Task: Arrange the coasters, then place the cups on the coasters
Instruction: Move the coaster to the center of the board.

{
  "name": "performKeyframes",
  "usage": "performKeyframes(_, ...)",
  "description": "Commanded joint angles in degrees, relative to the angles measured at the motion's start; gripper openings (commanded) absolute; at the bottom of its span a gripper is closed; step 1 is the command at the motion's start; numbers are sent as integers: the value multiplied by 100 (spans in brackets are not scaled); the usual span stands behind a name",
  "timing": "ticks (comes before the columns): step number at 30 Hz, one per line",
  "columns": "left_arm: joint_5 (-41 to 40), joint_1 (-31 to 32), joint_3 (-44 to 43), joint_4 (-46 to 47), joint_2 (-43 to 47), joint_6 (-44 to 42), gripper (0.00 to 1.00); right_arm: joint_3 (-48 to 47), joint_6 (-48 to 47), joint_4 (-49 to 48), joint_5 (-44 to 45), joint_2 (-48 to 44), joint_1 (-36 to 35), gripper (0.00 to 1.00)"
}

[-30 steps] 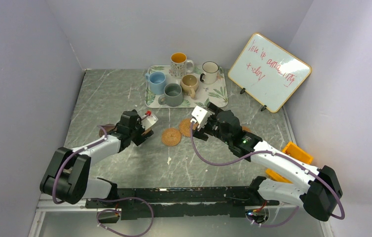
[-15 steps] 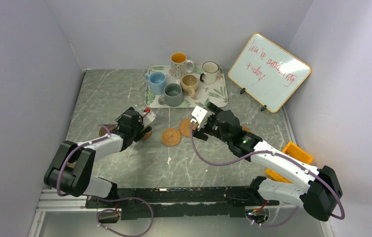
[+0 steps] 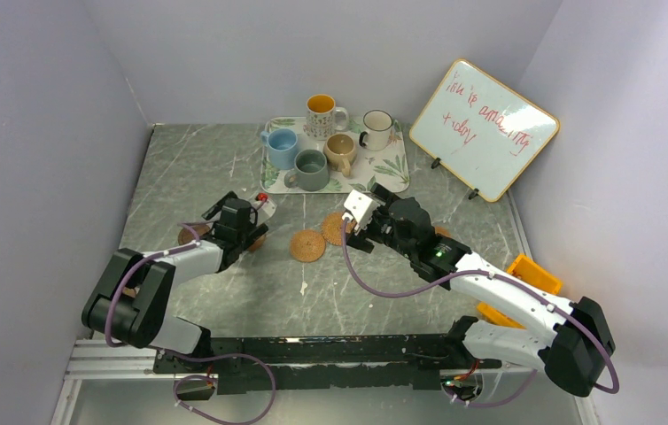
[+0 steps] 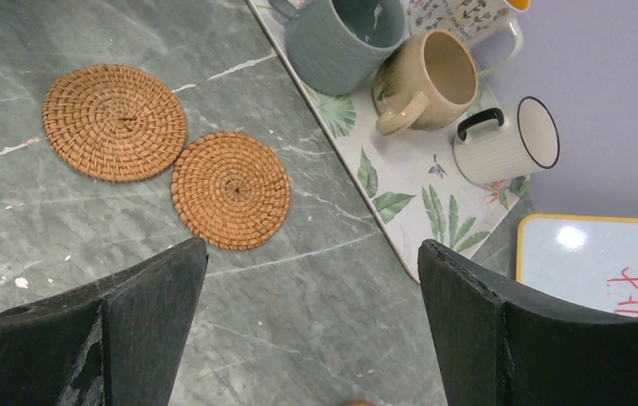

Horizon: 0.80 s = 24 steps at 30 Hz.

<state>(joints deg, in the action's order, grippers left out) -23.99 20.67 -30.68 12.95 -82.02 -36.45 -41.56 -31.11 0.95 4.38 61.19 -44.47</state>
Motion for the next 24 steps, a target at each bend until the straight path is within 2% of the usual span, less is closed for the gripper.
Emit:
performKeyframes(1, -319, -42, 136, -147, -143, -59, 100, -10, -9, -211, -60, -19, -27, 98)
performKeyframes(8, -294, -45, 21, -82, -120, 76, 100, -17, 0, -209, -52, -37, -27, 98)
performKeyframes(16, 153, -45, -29, -381, 798, 369, 100, -8, -9, -209, -68, -32, -28, 98)
performKeyframes(24, 1334, -45, 176, -871, 2006, 494, 100, -25, -18, -174, -39, 123, -31, 98)
